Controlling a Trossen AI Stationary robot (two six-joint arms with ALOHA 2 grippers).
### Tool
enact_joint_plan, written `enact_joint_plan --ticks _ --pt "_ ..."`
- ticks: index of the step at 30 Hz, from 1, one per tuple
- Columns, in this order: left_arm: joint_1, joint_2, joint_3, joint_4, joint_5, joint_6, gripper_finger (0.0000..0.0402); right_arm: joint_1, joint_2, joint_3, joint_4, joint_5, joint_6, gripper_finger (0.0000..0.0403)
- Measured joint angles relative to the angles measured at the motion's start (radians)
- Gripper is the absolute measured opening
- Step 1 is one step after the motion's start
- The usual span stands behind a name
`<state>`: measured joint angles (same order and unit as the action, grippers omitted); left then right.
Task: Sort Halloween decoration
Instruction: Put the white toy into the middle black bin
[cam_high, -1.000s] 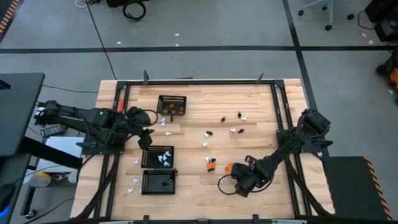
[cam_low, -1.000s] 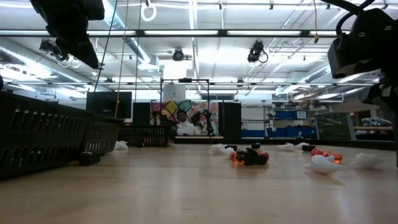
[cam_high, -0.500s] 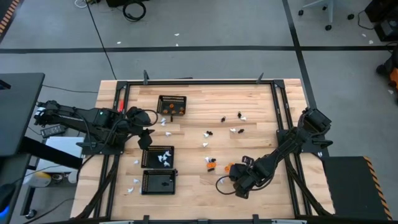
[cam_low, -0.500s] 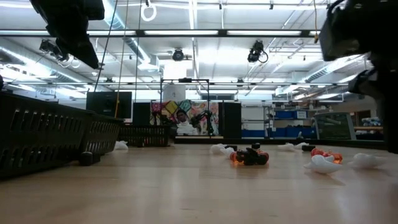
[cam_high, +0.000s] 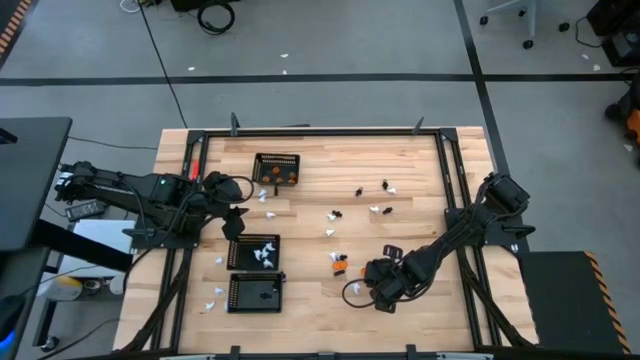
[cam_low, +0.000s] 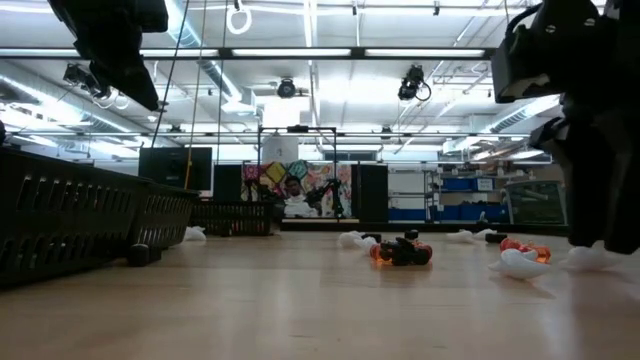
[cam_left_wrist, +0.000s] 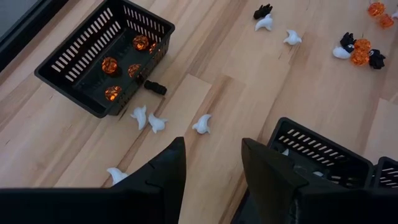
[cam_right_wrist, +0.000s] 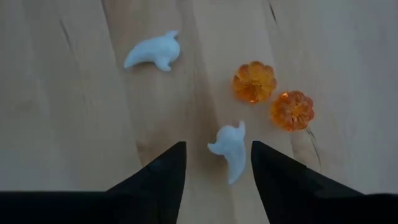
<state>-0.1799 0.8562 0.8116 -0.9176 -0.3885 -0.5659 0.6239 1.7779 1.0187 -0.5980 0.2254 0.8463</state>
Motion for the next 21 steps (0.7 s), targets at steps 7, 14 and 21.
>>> enact_joint_plan --ticks 7,14,21 --pt "0.000 0.000 0.000 0.000 0.000 0.000 0.0162 -0.002 0.016 -0.037 0.047 0.017 -0.010 0.0184" --pt "0.000 -0.001 0.000 -0.002 0.000 -0.004 0.0162 -0.005 0.016 -0.064 0.098 0.026 -0.011 0.0170" --pt "0.000 0.000 0.000 -0.008 0.000 -0.010 0.0162 -0.005 0.017 -0.064 0.099 0.032 -0.018 0.0124"
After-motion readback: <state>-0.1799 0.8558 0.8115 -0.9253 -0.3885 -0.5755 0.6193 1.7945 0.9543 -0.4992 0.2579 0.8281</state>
